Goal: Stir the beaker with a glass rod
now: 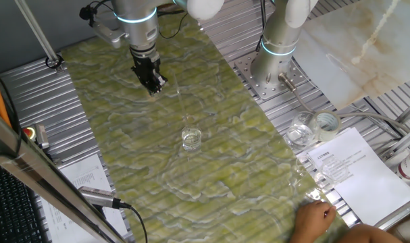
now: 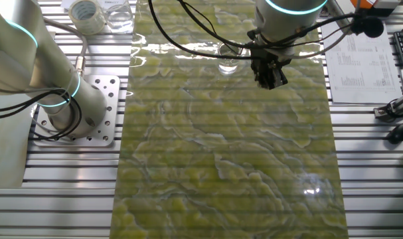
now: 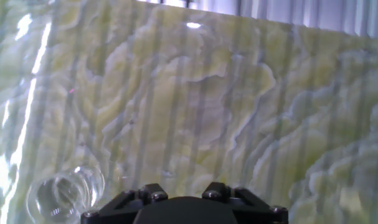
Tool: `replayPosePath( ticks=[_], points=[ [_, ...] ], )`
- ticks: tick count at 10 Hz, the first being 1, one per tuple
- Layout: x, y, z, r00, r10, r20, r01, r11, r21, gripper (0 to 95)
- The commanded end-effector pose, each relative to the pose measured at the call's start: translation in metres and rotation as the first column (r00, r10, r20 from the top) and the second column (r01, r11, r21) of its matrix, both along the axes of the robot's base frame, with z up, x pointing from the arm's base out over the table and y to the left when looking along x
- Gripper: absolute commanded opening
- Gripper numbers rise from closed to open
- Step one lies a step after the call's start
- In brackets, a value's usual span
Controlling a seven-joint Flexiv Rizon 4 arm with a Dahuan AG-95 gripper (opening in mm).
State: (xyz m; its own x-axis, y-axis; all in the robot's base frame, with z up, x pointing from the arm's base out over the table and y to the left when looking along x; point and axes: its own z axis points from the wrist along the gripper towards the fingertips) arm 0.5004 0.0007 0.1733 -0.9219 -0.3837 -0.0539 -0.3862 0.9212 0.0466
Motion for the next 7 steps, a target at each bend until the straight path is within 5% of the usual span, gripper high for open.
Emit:
replayPosePath(
  ticks=[1,7],
  points=[
    [0.0006,0.0003,0.0002,1.0,0.018,0.003,-0.018,1.0,0.0,0.0],
    [0.0057,0.0017,0.003,1.0,-0.014,0.004,0.014,1.0,-0.004,0.0]
  ],
)
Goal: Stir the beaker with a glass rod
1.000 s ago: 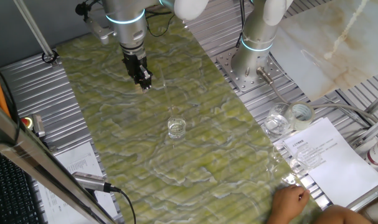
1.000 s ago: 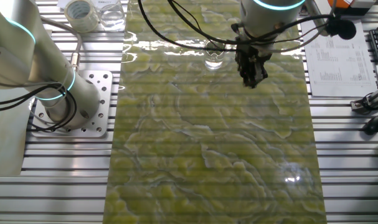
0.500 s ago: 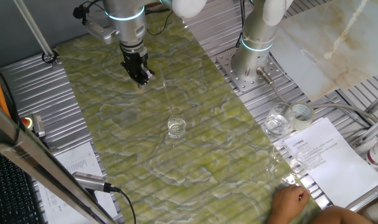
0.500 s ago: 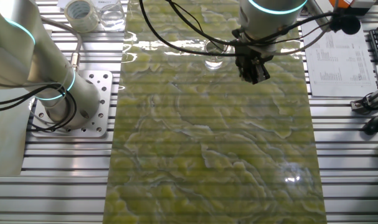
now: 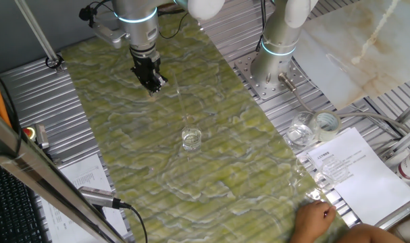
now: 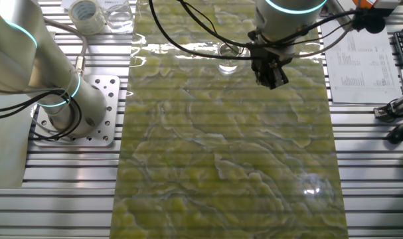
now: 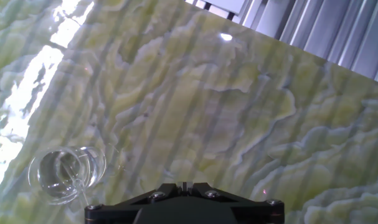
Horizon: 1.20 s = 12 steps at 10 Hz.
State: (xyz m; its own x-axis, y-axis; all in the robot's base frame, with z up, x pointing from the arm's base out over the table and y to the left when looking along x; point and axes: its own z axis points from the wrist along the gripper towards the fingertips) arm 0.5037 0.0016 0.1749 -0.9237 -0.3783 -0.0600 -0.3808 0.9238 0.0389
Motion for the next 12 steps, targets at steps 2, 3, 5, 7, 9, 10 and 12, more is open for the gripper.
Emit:
replayPosePath(
  ticks=[2,3,5,7,9,10,12],
  points=[
    [0.01,0.003,0.005,1.0,-0.005,-0.005,0.004,1.0,-0.012,0.0],
    [0.014,0.004,0.008,1.0,0.015,0.0,-0.015,1.0,-0.018,0.0],
    [0.02,0.007,0.011,0.999,0.051,0.004,-0.051,0.998,-0.021,0.0],
    [0.026,0.008,0.015,0.996,0.08,0.039,-0.079,0.997,-0.011,0.0],
    [0.027,0.006,0.019,0.988,0.145,0.047,-0.146,0.989,0.007,0.0],
    [0.025,0.006,0.022,0.987,0.151,0.046,-0.151,0.988,0.004,0.0],
    [0.023,0.008,0.026,0.983,0.174,0.049,-0.176,0.984,0.027,0.0]
  ],
)
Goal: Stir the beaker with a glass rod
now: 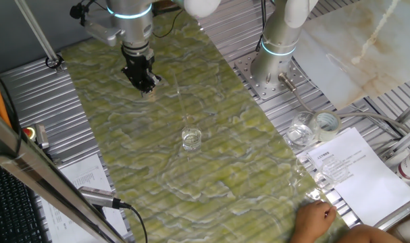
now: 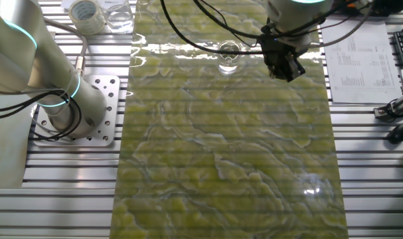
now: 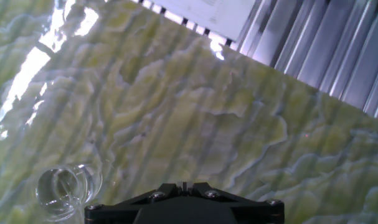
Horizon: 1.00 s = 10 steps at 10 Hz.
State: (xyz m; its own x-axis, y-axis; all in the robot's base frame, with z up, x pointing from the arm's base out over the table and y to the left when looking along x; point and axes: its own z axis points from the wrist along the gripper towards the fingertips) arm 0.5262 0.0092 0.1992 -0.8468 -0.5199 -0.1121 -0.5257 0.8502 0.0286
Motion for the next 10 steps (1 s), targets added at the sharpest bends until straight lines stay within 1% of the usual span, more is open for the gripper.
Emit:
replayPosePath(
  ticks=[1,2,3,4,5,6,7,8,9,10],
  points=[
    [-0.002,0.003,0.006,0.997,0.079,-0.009,-0.079,0.996,0.031,0.0],
    [-0.006,0.006,0.013,0.993,0.115,-0.02,-0.115,0.993,0.026,0.0],
    [-0.011,0.009,0.019,0.99,0.133,-0.04,-0.133,0.991,0.019,0.0],
    [-0.017,0.012,0.025,0.981,0.185,-0.05,-0.184,0.983,0.023,0.0],
    [-0.021,0.013,0.026,0.978,0.203,-0.049,-0.202,0.979,0.035,0.0],
    [-0.025,0.012,0.024,0.977,0.209,-0.048,-0.207,0.978,0.037,0.0],
    [-0.029,0.01,0.022,0.974,0.222,-0.042,-0.22,0.974,0.047,0.0],
    [-0.036,0.007,0.02,0.969,0.246,-0.024,-0.243,0.967,0.08,0.0],
    [-0.04,0.004,0.02,0.964,0.267,-0.019,-0.264,0.961,0.085,0.0],
    [-0.042,0.0,0.022,0.956,0.294,-0.018,-0.291,0.953,0.083,0.0]
  ],
)
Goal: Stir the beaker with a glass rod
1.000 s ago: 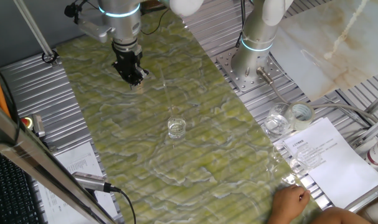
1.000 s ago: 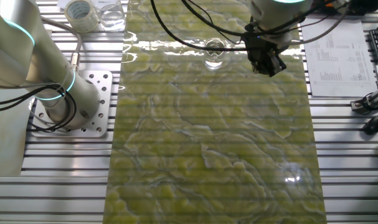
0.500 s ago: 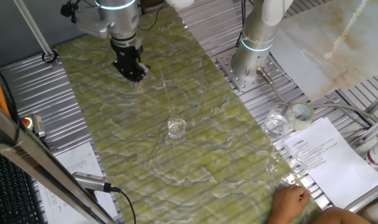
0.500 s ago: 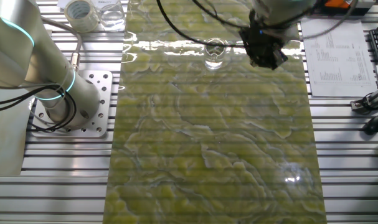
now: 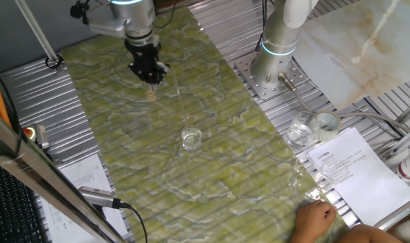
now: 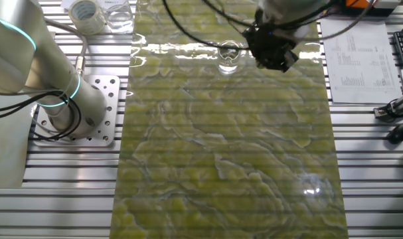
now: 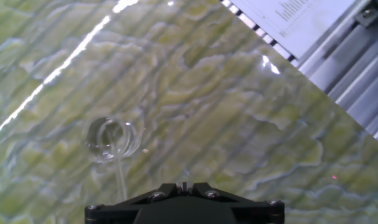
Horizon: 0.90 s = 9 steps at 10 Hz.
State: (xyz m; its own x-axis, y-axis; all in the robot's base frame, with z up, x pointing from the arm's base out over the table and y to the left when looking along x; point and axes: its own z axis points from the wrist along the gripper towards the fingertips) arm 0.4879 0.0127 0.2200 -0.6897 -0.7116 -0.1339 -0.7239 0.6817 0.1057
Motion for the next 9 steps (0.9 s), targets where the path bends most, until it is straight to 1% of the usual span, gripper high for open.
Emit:
replayPosePath(
  ticks=[1,3,5,6,7,8,9],
  points=[
    [-0.007,-0.01,0.006,0.998,0.061,0.006,-0.061,0.998,0.004,0.0],
    [-0.012,-0.019,0.012,0.997,0.077,0.01,-0.077,0.997,0.006,0.0],
    [-0.016,-0.026,0.017,0.997,0.083,0.007,-0.083,0.997,0.006,0.0],
    [-0.021,-0.031,0.019,0.997,0.083,0.007,-0.083,0.996,0.017,19.0],
    [-0.024,-0.032,0.02,0.997,0.078,0.006,-0.079,0.997,0.026,19.0],
    [-0.028,-0.032,0.02,0.998,0.063,0.001,-0.063,0.997,0.041,19.0],
    [-0.033,-0.031,0.02,0.999,0.053,-0.007,-0.053,0.998,0.04,19.0]
  ],
)
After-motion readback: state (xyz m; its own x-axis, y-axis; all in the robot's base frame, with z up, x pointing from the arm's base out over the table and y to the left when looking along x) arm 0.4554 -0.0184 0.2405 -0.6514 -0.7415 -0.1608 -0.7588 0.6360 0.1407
